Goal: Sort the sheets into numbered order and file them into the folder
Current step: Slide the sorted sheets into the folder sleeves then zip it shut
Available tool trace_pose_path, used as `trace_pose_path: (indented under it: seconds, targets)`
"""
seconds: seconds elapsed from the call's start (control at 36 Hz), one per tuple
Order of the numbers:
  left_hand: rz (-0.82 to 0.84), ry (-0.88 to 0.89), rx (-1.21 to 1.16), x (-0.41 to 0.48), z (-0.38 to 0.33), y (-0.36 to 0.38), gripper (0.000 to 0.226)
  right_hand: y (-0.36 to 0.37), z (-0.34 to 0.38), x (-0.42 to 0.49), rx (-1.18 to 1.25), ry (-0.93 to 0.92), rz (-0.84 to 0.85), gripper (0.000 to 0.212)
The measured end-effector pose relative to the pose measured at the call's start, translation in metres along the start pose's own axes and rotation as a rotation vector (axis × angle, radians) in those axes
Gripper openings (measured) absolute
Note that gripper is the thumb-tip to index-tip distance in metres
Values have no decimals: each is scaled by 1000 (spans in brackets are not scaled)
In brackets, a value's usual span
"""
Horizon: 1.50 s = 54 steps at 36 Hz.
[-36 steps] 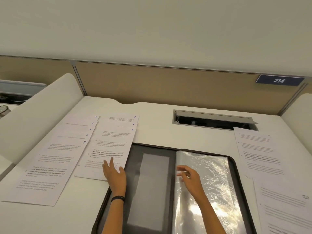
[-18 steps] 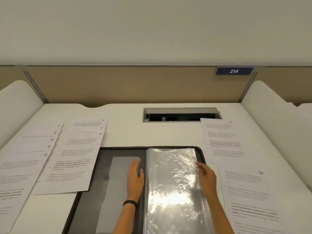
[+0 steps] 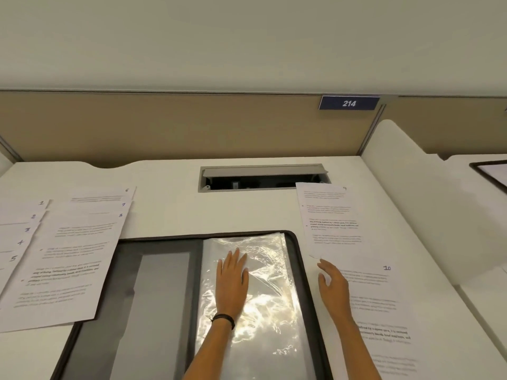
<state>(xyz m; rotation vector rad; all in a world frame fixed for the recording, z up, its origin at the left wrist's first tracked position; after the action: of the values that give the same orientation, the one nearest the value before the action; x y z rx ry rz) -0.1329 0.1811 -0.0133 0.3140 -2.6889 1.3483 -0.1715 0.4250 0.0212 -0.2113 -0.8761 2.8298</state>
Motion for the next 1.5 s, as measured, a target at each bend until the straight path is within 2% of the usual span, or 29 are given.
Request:
trace_pose_path:
  seconds: [0.14, 0.28, 0.44, 0.64, 0.86, 1.06, 1.17, 1.28, 1.36, 1.5]
  targets:
    - [-1, 6, 70, -2, 0, 4, 57, 3, -1, 24, -105, -38, 78, 37]
    - [-19, -8, 37, -2, -2, 4, 41, 9, -2, 44, -243, -33, 123, 40]
    - [-40, 4, 37, -1, -3, 4, 39, 16, 3, 55, -360, -114, 67, 32]
    - [-43, 2, 54, -2, -5, 4, 40, 24, 6, 60, -351, -146, -42, 7]
    - [-47, 1, 61, -3, -3, 5, 39, 28, 9, 64, -356, -160, -81, 6]
    - [-55, 2, 54, -2, -2, 5, 39, 19, 29, 60, -182, -195, -156, 4]
    - [-95, -36, -66, 2, -5, 5, 42, 14, 40, 60, -180, -202, -130, 7]
    - [-129, -46, -325, 6, -22, 3, 43, 12, 48, 55, -199, -222, -102, 7]
    - [-30, -17, -531, 14, -40, -1, 41, 12, 53, 47, -201, -250, -85, 6]
    - [73, -179, -790, 27, -63, -6, 40, 20, 58, 33, -152, -275, 76, 7]
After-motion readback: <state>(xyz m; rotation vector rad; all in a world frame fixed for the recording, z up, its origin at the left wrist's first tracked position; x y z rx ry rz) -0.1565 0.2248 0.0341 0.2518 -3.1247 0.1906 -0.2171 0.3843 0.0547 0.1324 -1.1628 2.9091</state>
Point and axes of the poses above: each hand's wrist, its own x-axis towards the middle knuckle, its own y-axis out of the palm, z = x × y, the point moved 2 cm from there along x, towards the middle knuckle, and after that the axes turned 10 degrees about y, right-handed, at the moved point
